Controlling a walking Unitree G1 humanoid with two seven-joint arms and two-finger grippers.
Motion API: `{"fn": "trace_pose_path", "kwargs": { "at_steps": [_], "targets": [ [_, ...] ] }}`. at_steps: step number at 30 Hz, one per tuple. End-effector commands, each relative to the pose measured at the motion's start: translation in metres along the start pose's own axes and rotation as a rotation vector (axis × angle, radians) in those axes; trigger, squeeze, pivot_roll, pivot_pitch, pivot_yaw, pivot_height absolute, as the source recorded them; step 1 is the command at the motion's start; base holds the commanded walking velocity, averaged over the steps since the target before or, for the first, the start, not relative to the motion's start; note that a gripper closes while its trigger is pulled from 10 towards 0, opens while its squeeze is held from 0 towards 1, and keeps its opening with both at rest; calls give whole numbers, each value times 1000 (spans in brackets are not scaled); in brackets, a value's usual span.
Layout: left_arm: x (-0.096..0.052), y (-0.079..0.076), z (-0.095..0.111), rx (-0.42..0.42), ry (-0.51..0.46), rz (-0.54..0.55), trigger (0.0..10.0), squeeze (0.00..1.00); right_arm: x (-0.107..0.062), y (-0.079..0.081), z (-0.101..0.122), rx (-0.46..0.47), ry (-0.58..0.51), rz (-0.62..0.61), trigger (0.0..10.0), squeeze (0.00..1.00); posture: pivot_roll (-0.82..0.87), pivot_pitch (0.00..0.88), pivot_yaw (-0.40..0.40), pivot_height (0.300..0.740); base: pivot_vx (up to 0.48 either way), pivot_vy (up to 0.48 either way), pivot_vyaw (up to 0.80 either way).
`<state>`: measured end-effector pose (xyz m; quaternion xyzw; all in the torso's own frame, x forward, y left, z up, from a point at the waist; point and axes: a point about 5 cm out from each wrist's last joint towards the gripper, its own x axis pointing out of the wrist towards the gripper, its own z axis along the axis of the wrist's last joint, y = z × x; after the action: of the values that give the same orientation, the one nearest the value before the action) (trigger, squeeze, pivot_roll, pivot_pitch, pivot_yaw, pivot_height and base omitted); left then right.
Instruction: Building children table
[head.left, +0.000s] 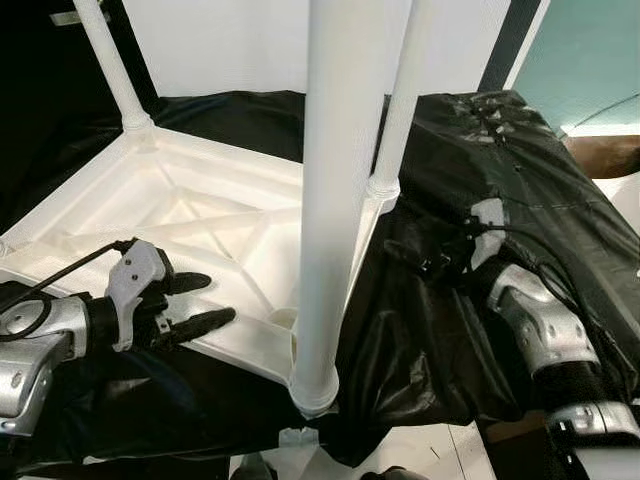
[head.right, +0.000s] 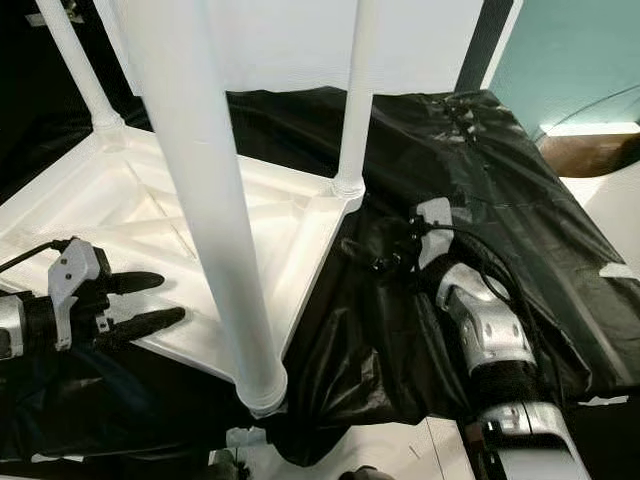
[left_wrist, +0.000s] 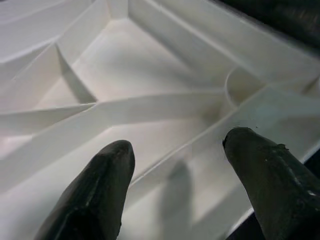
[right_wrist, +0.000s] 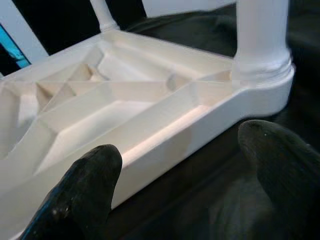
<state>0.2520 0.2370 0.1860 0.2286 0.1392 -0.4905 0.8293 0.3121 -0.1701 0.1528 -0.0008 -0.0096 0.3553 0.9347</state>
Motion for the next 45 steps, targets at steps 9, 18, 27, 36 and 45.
{"fn": "trace_pose_path", "kwargs": {
  "at_steps": [9,18,27,36,45],
  "targets": [
    [20,14,-8,199,181,-11,10000,0,-13,30,0,44,52,100,10000,0,81,76,-40,740,0,0,0],
    [38,22,-12,228,260,-92,10000,0,-13,33,7,52,41,75,10000,0,65,80,-17,740,0,0,0],
    [44,26,-19,223,389,-221,4157,0,-16,35,9,60,41,49,10000,0,57,80,-1,740,0,0,0],
    [55,39,-11,154,288,-96,0,0,-20,31,16,22,-38,-92,10000,0,61,92,26,740,0,0,0],
    [67,51,-13,140,252,104,0,0,-42,31,-4,-8,-42,-375,10000,0,62,104,18,740,0,0,0]
  ]
}}
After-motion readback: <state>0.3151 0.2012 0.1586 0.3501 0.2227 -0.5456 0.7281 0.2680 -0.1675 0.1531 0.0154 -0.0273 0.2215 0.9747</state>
